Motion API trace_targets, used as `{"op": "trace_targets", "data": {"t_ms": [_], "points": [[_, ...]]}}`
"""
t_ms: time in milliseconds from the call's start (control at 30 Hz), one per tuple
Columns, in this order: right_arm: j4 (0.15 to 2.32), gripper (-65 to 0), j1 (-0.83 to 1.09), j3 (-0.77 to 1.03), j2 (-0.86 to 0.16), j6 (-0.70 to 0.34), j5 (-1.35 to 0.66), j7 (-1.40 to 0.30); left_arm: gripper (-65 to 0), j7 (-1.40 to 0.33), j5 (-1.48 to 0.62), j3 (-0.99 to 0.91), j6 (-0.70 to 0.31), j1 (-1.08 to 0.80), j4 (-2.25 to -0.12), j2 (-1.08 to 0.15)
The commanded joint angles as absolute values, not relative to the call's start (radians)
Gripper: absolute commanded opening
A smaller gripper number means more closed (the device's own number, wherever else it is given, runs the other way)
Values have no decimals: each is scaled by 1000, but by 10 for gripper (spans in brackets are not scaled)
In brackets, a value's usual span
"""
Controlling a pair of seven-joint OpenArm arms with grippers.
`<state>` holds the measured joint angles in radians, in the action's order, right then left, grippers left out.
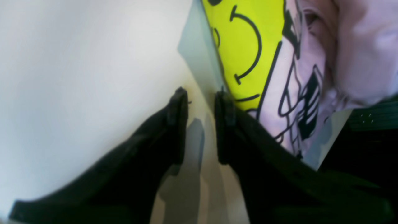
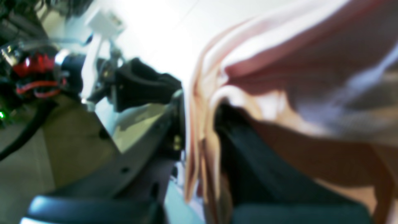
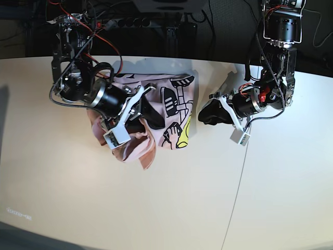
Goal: Fold the T-shirt properly
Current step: 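Fold the collar end with the right gripper over onto the stack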
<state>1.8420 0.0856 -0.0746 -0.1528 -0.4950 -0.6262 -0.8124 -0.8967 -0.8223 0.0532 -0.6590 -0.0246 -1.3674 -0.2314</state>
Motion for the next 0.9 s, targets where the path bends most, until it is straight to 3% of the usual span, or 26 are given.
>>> {"op": "trace_targets", "data": {"t_ms": [0,333,700,867], "points": [[1863,-650,70,-91,-133,-528,-616,-782,-489,-925,-796,54,-667,-21,-1372,-234],[1858,-650,56,-246,-80,-527,-365,-741,-489,-932,-827,54,-667,-22,-1372,-228],[1858,-650,56,-297,-74,-527,-332,-735,-489,-1010,-936,-29,-670,32,-1373,-243],[1858,-324,56,-297,-57,-528,-349,-729,-489,-1022,-969,-93,-670,68,-1373,-304]]}}
